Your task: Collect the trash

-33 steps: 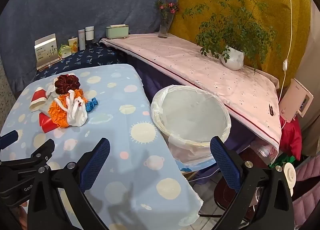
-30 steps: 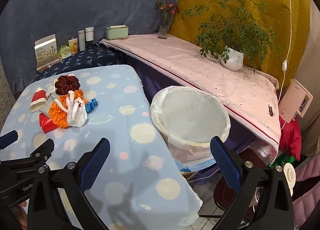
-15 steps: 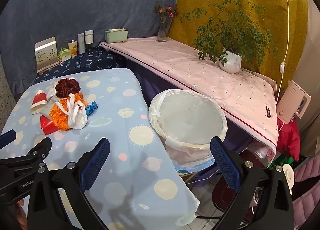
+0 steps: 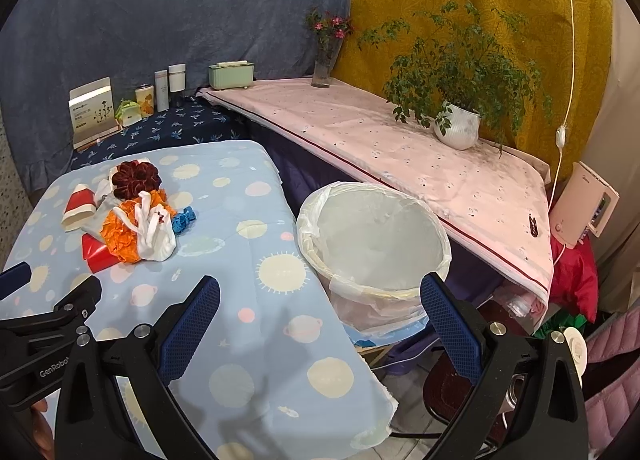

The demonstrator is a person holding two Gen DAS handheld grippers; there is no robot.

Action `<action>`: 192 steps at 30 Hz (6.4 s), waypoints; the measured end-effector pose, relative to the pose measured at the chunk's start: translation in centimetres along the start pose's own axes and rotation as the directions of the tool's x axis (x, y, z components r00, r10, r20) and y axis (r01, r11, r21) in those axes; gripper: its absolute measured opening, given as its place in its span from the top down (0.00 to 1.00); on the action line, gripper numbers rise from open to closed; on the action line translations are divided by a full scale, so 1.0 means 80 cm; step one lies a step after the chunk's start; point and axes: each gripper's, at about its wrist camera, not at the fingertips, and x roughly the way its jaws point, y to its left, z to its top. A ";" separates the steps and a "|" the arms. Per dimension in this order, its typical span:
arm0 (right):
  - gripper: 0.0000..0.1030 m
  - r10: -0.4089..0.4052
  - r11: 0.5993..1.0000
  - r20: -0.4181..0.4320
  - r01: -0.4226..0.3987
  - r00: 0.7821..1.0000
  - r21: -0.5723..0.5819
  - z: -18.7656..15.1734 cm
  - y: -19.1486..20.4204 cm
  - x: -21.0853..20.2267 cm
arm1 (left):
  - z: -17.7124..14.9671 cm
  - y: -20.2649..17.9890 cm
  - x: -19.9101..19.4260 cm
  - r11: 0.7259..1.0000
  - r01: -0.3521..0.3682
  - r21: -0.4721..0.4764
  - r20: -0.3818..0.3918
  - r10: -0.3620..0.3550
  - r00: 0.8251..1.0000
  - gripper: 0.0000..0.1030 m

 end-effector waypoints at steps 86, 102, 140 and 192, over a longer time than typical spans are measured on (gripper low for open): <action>0.07 -0.031 1.000 -0.036 0.030 0.999 -0.007 0.041 -0.007 0.023 | 0.052 -0.017 0.015 0.999 0.020 0.040 -0.050 -0.018 0.999 0.07; 0.07 -0.010 1.000 -0.016 0.011 1.000 0.028 0.047 0.004 0.029 | 0.057 0.002 0.029 0.999 0.044 0.023 -0.055 -0.043 0.998 0.07; 0.70 0.269 0.944 -0.237 -0.305 0.933 -0.129 0.030 0.246 0.190 | 0.029 0.167 0.203 0.988 0.038 -0.149 -0.211 -0.069 0.975 0.11; 0.97 0.129 0.981 0.022 -0.130 0.991 0.143 0.088 0.011 0.098 | 0.106 0.030 0.051 0.906 0.423 0.003 -0.044 -0.423 0.905 1.00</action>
